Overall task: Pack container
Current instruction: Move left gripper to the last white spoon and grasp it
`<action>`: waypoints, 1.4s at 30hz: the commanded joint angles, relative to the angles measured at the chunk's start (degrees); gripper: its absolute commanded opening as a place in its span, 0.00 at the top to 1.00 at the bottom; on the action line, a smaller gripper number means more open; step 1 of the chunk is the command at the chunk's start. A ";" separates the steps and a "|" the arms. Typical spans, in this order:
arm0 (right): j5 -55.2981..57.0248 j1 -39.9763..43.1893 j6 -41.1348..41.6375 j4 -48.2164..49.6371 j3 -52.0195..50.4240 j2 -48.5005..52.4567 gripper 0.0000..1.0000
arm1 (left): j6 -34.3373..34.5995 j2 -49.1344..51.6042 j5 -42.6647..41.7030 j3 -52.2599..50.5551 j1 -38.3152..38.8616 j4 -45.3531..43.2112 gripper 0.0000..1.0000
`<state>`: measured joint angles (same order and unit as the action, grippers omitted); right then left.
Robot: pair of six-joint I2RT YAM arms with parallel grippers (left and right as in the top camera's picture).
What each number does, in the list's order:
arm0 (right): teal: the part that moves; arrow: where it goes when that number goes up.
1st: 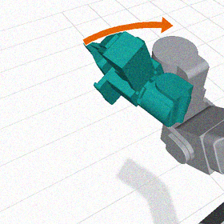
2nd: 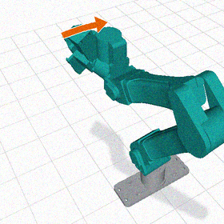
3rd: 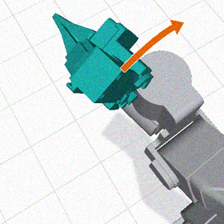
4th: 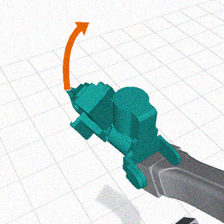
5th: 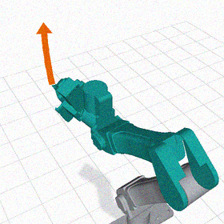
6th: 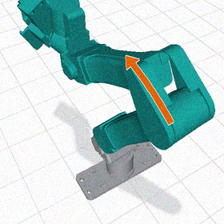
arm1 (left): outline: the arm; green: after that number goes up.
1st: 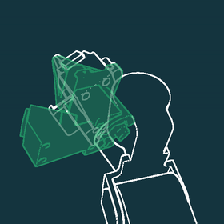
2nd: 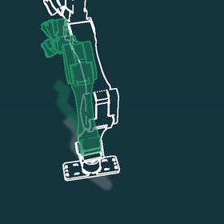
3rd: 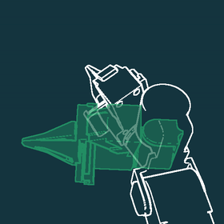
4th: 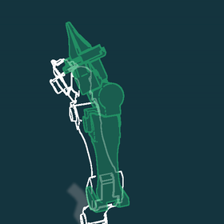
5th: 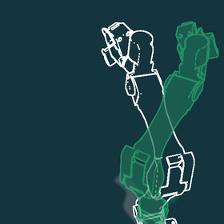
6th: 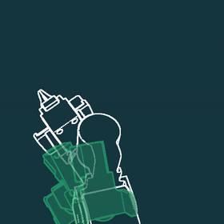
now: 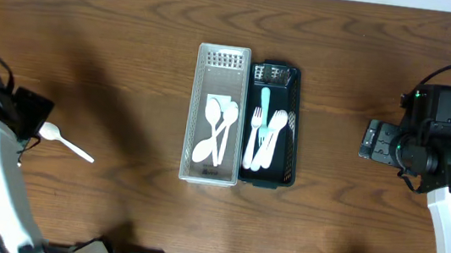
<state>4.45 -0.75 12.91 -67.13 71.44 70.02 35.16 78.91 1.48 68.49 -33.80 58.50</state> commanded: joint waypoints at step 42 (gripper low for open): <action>-0.22 0.90 -0.79 -1.44 -0.13 0.11 0.14 | -4.70 32.57 -7.93 -4.81 0.15 -18.69 0.26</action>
<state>4.45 -0.75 12.91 -68.36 71.44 70.04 31.31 108.03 -4.47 64.47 -34.92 40.23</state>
